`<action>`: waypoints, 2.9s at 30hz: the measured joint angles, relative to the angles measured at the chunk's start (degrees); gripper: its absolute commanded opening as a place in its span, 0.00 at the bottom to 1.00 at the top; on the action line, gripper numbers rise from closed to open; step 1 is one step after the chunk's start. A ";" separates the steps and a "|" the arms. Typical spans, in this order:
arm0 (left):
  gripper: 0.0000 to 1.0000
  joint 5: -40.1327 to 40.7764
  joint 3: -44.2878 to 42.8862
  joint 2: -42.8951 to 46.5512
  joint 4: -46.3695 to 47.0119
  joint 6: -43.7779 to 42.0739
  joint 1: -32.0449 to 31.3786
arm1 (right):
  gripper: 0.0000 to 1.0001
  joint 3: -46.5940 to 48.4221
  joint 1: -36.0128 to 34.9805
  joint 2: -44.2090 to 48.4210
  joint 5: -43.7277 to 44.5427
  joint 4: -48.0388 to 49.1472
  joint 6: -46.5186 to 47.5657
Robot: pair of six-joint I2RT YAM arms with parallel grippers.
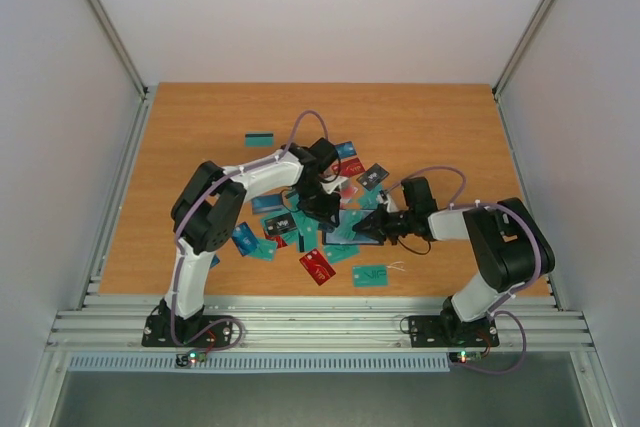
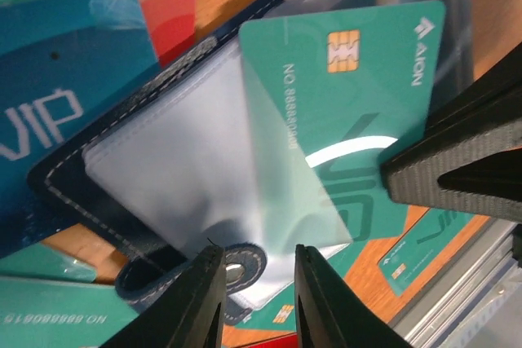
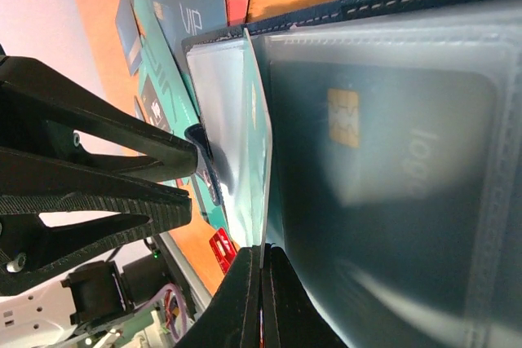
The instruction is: Put the credit cards into the card holder
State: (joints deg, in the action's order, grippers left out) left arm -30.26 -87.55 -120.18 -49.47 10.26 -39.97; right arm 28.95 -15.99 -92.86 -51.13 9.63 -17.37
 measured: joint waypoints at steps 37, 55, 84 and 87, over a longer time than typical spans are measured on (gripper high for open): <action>0.11 0.46 2.16 -1.44 0.17 1.73 5.86 | 0.01 6.58 -0.04 -3.82 -5.53 -10.80 9.84; 0.11 -0.94 1.77 -2.14 0.59 1.70 5.77 | 0.01 8.17 -0.07 -5.11 -8.20 -18.18 15.80; 0.11 -1.46 0.52 -2.95 -0.46 1.88 5.84 | 0.32 12.28 -5.22 -7.63 -4.59 -14.93 6.01; 0.11 -1.53 0.17 -3.19 -0.52 1.86 5.84 | 0.37 15.06 -5.25 -5.64 -2.69 -22.56 8.90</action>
State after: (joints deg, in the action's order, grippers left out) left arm -31.79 -87.37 -123.37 -50.00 12.12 -34.13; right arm 44.01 -21.23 -98.50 -53.82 -12.93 -8.47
